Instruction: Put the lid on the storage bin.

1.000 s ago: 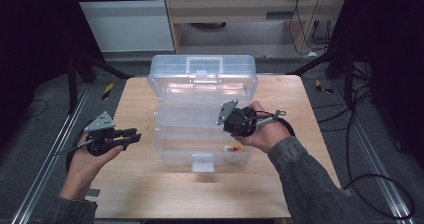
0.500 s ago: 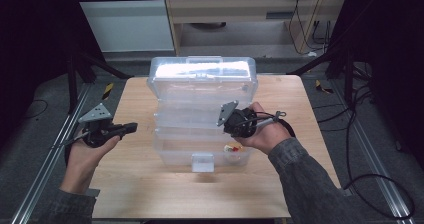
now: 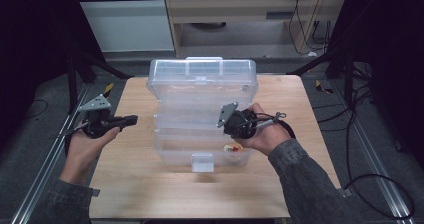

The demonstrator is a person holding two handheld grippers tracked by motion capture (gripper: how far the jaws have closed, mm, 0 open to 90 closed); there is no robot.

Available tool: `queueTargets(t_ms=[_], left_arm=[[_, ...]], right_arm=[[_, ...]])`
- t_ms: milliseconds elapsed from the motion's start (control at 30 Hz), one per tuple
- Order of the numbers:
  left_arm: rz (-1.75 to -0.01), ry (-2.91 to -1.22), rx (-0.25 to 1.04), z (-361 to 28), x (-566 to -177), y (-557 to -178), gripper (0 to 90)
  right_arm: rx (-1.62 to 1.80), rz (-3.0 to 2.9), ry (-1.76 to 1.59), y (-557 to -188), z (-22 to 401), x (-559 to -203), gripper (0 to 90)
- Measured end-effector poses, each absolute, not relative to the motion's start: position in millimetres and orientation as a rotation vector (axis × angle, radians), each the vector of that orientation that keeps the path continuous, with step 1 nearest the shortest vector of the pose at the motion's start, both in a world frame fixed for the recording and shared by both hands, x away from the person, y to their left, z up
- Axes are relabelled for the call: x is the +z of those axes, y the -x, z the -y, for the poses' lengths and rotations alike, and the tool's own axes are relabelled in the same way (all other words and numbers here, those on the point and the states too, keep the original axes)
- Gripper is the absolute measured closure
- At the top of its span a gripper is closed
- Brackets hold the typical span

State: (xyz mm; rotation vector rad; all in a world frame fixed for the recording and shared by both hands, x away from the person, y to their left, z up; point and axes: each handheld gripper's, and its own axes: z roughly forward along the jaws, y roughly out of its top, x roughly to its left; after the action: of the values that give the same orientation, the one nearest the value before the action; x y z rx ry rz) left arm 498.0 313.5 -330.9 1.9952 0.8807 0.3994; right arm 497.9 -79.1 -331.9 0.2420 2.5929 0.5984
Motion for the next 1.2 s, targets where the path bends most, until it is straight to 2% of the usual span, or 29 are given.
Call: queueTargets(t_ms=[567,967,1200], left_arm=[[-0.854,-1.974,0.407,-294.8,-320.4,-506.5,89.8],[-0.852,-1.950,0.393,-268.8,-315.6,-526.6,89.9],[-0.861,-1.924,0.384,-268.4,-315.3,-525.5,89.9]], right_arm=[[0.585,-2.595,-0.233,-496.2,78.8,-332.4,78.9],[0.576,-2.607,-0.224,-494.9,78.5,-332.9,79.1],[0.580,-2.619,-0.216,-492.7,78.8,-335.3,79.2]])
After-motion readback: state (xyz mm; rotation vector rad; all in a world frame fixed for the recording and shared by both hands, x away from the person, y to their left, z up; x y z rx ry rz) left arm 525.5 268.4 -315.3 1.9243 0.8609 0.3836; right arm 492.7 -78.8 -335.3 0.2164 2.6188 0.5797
